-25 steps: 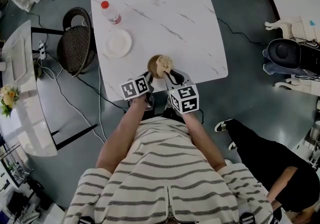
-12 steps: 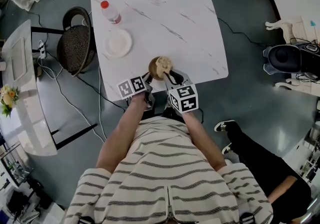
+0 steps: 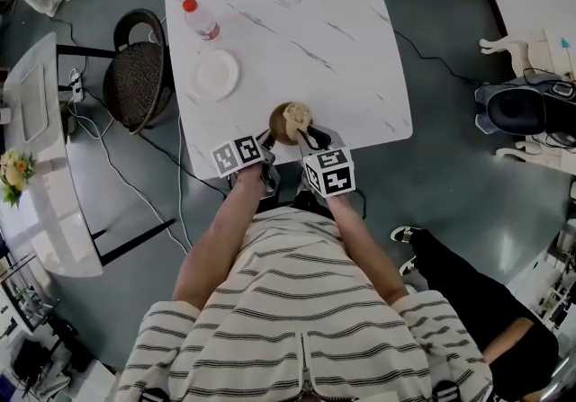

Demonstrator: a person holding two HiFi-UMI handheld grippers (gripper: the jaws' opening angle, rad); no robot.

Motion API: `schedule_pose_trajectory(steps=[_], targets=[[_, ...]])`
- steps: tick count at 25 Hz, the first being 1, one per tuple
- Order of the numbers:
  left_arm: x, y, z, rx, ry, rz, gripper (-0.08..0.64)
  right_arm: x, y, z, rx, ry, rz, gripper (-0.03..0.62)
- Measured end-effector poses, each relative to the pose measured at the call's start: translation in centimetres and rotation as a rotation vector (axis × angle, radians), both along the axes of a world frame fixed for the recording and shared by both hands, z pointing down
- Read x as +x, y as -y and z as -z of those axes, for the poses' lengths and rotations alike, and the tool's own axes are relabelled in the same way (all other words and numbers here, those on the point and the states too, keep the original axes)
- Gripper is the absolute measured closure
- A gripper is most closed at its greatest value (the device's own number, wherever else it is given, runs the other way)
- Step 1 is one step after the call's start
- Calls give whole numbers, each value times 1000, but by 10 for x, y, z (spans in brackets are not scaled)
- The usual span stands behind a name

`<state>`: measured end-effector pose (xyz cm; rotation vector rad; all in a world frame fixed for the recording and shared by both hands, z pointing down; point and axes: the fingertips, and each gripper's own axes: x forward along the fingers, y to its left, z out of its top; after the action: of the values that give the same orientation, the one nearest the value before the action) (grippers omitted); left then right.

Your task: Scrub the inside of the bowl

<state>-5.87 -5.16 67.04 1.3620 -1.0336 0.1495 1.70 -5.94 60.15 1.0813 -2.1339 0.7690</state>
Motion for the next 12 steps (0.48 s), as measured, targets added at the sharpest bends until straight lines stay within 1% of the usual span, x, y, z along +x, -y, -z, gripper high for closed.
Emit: schedule_pose_trajectory(steps=[5,12], targets=[[-1,-1,1,-2,-1,9,549,3,-1,-11,-22,-26,6,512],[1,-1,1,7,3,-6,549,5,8,-28,-15,-60,11,514]])
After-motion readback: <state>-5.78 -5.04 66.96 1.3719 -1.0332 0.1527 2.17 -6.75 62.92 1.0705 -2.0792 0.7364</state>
